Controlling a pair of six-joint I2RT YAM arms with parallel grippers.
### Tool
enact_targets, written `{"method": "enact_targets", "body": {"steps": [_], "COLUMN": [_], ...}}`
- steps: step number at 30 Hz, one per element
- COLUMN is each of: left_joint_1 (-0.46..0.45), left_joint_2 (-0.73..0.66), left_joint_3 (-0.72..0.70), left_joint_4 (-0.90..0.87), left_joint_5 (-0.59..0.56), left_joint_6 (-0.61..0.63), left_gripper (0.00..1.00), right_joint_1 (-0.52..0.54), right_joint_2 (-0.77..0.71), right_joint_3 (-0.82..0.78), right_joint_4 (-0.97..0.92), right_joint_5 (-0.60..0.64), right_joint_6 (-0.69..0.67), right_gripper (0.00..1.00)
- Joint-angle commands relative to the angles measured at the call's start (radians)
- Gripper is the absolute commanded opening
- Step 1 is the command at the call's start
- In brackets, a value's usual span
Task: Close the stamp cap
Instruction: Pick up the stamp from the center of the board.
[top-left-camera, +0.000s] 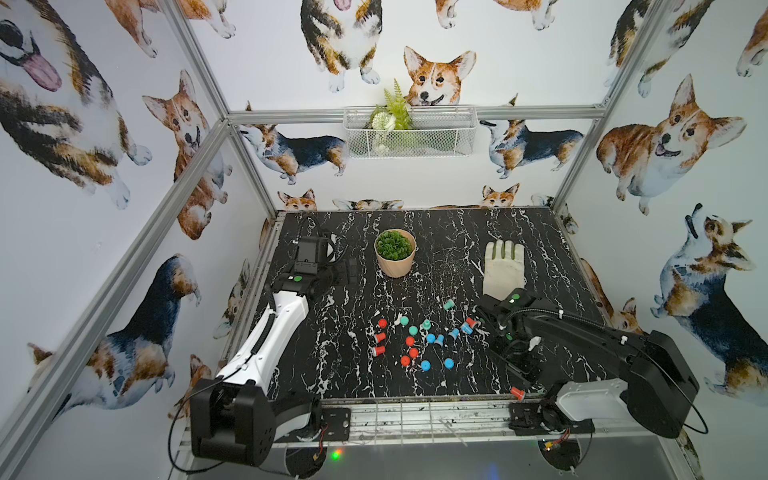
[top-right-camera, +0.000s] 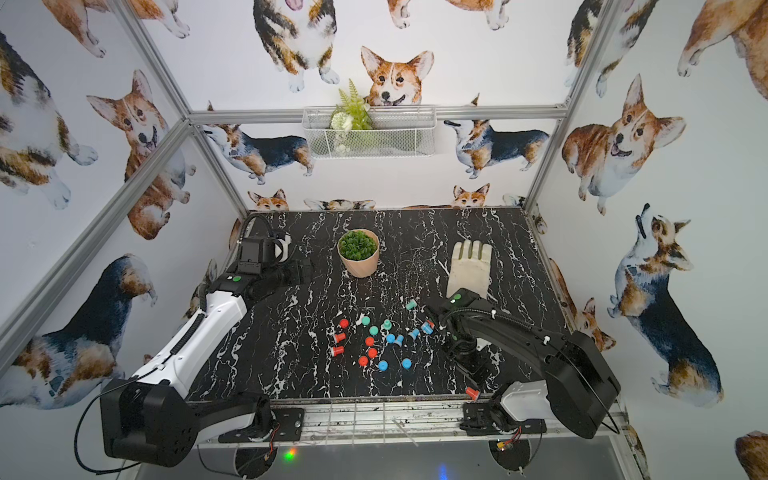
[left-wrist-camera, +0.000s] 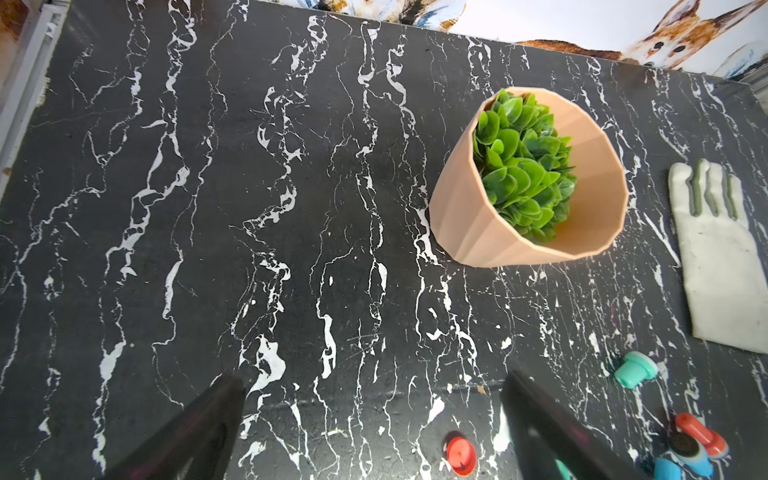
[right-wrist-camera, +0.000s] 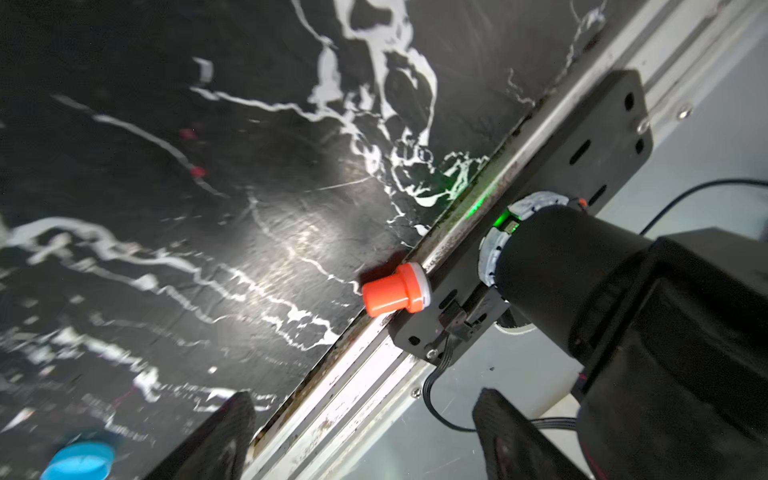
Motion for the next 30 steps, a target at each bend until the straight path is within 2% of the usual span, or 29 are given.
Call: {"method": "enact_targets", "body": {"steps": [1, 8, 13, 17, 30], "left_joint_1": [-0.002, -0.01, -0.011, -0.012, -0.011], "left_joint_2": [0.0, 0.011, 0.013, 0.015, 0.004], "left_joint_3": [-0.004, 0.001, 0.001, 0.001, -0.01], "left_joint_4": [0.012, 0.009, 0.009, 0.007, 0.021], "left_joint_5": [0.03, 0.039, 0.033, 0.028, 0.019], "left_joint_6": [-0.017, -0.018, -0.016, -0.014, -0.015], "left_gripper": [1.0, 1.0, 1.0, 1.0, 1.0], "right_joint_1": [0.013, 0.02, 0.02, 0.02, 0.02], "right_joint_2": [-0.017, -0.025, -0.04, -0.067, -0.179], "right_joint_3": [-0.08, -0.218, -0.29, -0.347, -0.358], "right_joint_4": [0.095, 0.268, 0.379, 0.488, 0.555], "right_joint_5": [-0.03, 0.02, 0.091, 0.127, 0.268], "right_joint_6": [0.456, 0.624, 0.632, 0.634, 0.567], "right_gripper": [0.89, 0.98, 0.97, 0.91, 0.69]}}
